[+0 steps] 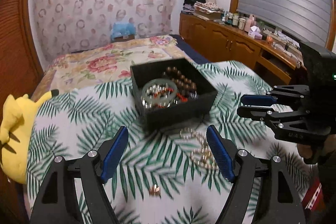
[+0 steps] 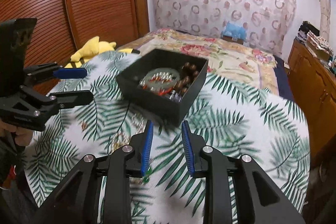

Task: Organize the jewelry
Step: 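Move the left tool to the pearl strand while the right tool approaches the green jade pendant, then grasp the pearl strand with the left tool while the right tool grasps the green jade pendant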

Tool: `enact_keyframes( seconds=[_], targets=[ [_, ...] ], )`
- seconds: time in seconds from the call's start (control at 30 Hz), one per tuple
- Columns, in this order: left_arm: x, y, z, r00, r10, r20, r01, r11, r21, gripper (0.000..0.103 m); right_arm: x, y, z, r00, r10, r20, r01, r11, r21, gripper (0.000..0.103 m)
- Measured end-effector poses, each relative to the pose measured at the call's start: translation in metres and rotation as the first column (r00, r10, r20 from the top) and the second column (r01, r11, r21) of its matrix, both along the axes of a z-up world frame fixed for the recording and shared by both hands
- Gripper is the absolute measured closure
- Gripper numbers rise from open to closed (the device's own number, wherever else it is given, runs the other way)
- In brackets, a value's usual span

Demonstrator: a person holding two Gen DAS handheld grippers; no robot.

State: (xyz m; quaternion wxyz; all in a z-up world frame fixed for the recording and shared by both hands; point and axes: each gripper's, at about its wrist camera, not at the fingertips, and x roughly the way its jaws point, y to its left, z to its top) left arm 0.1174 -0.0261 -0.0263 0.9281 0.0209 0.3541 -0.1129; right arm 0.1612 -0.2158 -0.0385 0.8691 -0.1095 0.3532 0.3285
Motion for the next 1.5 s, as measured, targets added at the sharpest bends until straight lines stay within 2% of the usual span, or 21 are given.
enact_keyframes(
  seconds=[0.33, 0.53, 0.7, 0.77, 0.87, 0.93, 1.2, 1.23, 1.5],
  targets=[
    [-0.032, 0.009, -0.019, 0.999, 0.005, -0.032, -0.006, 1.000, -0.027, 0.030, -0.019, -0.002, -0.030, 0.998, -0.010, -0.063, 0.006, 0.998, -0.059, 0.073],
    [-0.039, -0.001, -0.031, 0.998, -0.016, -0.061, 0.013, 0.998, -0.056, 0.030, -0.035, -0.011, -0.039, 0.996, -0.038, -0.084, 0.036, 0.999, -0.030, 0.073],
    [-0.029, -0.019, -0.038, 0.994, -0.068, -0.085, 0.063, 0.996, -0.069, 0.050, -0.051, -0.018, -0.043, 0.995, -0.058, -0.085, 0.058, 0.998, 0.000, 0.073],
    [-0.022, -0.026, -0.042, 0.991, -0.086, -0.100, 0.079, 0.994, -0.072, 0.064, -0.055, -0.019, -0.045, 0.994, -0.063, -0.085, 0.063, 0.998, -0.004, 0.073],
    [-0.013, -0.035, -0.046, 0.988, -0.102, -0.112, 0.096, 0.993, -0.065, 0.069, -0.061, -0.022, -0.043, 0.995, -0.067, -0.074, 0.068, 0.998, 0.002, 0.073],
    [-0.008, -0.040, -0.048, 0.987, -0.112, -0.118, 0.106, 0.993, -0.054, 0.078, -0.062, -0.023, -0.043, 0.995, -0.073, -0.071, 0.073, 0.997, -0.005, 0.073],
    [0.004, -0.050, -0.053, 0.983, -0.119, -0.140, 0.118, 0.993, -0.016, 0.088, -0.061, -0.022, -0.042, 0.994, -0.083, -0.067, 0.083, 0.997, -0.006, 0.073],
    [0.005, -0.051, -0.053, 0.982, -0.120, -0.145, 0.120, 0.993, -0.014, 0.094, -0.061, -0.022, -0.042, 0.994, -0.085, -0.067, 0.085, 0.996, -0.005, 0.073],
    [0.008, -0.055, -0.059, 0.978, -0.123, -0.171, 0.126, 0.992, 0.005, 0.095, -0.061, -0.022, -0.042, 0.995, -0.082, -0.051, 0.081, 0.997, -0.020, 0.073]
  ],
)
